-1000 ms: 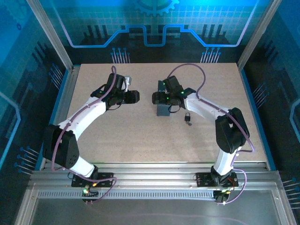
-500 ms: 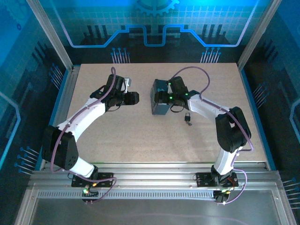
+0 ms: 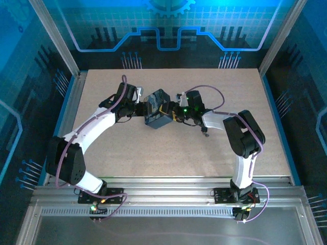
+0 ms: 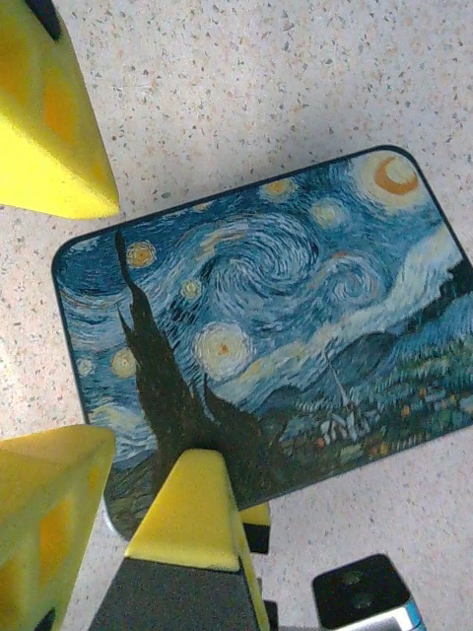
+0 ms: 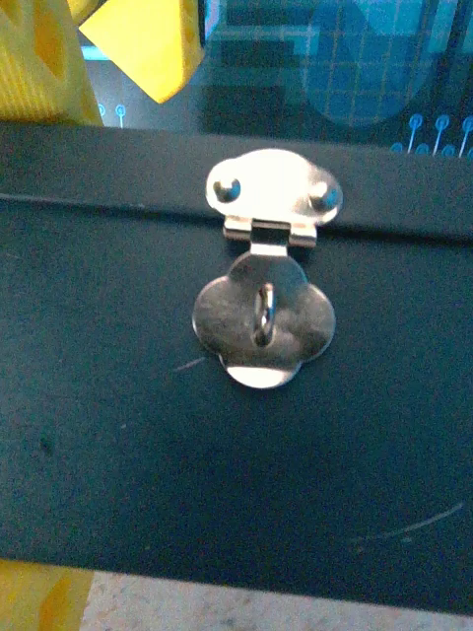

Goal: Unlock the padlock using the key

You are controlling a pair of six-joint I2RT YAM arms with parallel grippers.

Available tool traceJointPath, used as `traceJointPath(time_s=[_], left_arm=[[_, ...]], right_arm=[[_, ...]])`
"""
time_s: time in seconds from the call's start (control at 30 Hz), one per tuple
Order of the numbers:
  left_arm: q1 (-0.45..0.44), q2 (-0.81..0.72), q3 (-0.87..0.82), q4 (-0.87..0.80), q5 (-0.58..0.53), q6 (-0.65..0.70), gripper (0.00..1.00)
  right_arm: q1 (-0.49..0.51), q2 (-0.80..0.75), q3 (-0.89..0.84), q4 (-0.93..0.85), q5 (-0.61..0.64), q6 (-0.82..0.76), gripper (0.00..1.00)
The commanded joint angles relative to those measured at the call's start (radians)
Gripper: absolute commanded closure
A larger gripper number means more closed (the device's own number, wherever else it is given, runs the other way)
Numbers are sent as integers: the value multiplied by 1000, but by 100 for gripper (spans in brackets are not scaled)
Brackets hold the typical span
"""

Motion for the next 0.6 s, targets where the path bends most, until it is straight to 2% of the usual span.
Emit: traceJointPath(time_s=[0.0,0.17,0.37,0.57], left_arm=[[-26,63,-4,-5,-87,-29,42],[-36,126,2,37,-110,-63,42],[-35,144,15,46,-128,-76,42],[-16,110,7,32,-139,-70,42]], right_arm=[[-11,13,22,-98,-15,-62,1],[-28,-14,37,-236,28,-192,0],[-4,-13,130,-467,121,-356,0],[38,15,200,-535,141,-375,0]])
